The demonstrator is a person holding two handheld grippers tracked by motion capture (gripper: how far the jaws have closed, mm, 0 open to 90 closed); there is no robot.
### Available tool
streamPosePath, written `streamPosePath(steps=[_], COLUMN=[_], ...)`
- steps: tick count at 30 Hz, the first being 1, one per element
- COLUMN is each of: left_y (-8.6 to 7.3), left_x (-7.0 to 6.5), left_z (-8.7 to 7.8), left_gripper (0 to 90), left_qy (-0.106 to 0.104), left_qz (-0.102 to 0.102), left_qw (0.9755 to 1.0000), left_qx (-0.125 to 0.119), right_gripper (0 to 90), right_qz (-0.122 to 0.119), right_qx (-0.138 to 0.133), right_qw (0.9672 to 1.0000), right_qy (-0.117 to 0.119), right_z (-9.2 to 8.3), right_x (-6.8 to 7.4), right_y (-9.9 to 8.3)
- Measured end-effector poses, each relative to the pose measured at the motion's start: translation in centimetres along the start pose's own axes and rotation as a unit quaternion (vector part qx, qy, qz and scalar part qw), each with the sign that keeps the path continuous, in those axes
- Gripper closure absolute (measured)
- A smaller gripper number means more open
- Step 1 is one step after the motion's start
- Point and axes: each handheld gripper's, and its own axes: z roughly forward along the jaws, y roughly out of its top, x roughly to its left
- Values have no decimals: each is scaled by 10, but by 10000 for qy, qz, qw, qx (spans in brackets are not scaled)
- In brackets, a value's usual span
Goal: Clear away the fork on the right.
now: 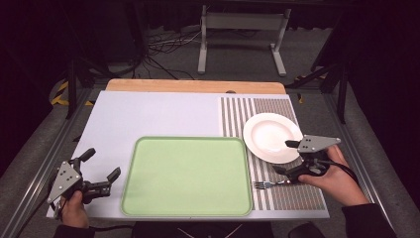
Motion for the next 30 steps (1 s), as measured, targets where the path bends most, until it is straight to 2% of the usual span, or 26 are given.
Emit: streamPosePath(steps=[2, 3, 4, 6, 9, 10, 12, 17, 19, 25, 26, 30], left_y=[0, 0, 0, 0, 0, 0, 0, 0, 0, 0, 0, 0], left_x=[0, 0, 0, 0, 0, 0, 0, 1, 1, 1, 1, 1], left_z=[0, 0, 0, 0, 0, 0, 0, 0, 0, 0, 0, 0], left_gripper=[1, 1, 1, 1, 1, 1, 1, 1, 1, 1, 1, 1], left_qy=[5, 14, 16, 13, 25, 25, 21, 28, 26, 30, 30, 29], left_qz=[-3, 0, 0, -5, -1, -1, -5, -5, -15, -1, -1, 0], left_qw=[10000, 10000, 10000, 10000, 10000, 10000, 10000, 10000, 10000, 10000, 10000, 10000], left_qx=[3, -4, -5, -6, -14, -14, -9, 1, -7, 4, 4, 6], right_gripper=[77, 77, 80, 80, 83, 94, 93, 91, 90, 86, 86, 88], right_qz=[-102, -102, -229, -255, -370, -366, -386, -544, -552, -665, -665, -818], right_qx=[187, 187, 367, 436, 720, 824, 892, 1328, 1365, 1664, 1664, 1886], right_qw=[9997, 9997, 9990, 9986, 9965, 9953, 9944, 9880, 9875, 9815, 9815, 9757], right_qy=[73, 73, 102, 124, 224, 353, 409, 569, 564, 677, 677, 751], right_z=[3, 3, 5, 6, 11, 13, 16, 27, 28, 34, 34, 38], right_x=[0, 0, -1, -1, -2, -2, -2, -4, -3, -4, -4, -6], right_y=[3, 3, 6, 7, 9, 9, 9, 7, 7, 8, 8, 8])
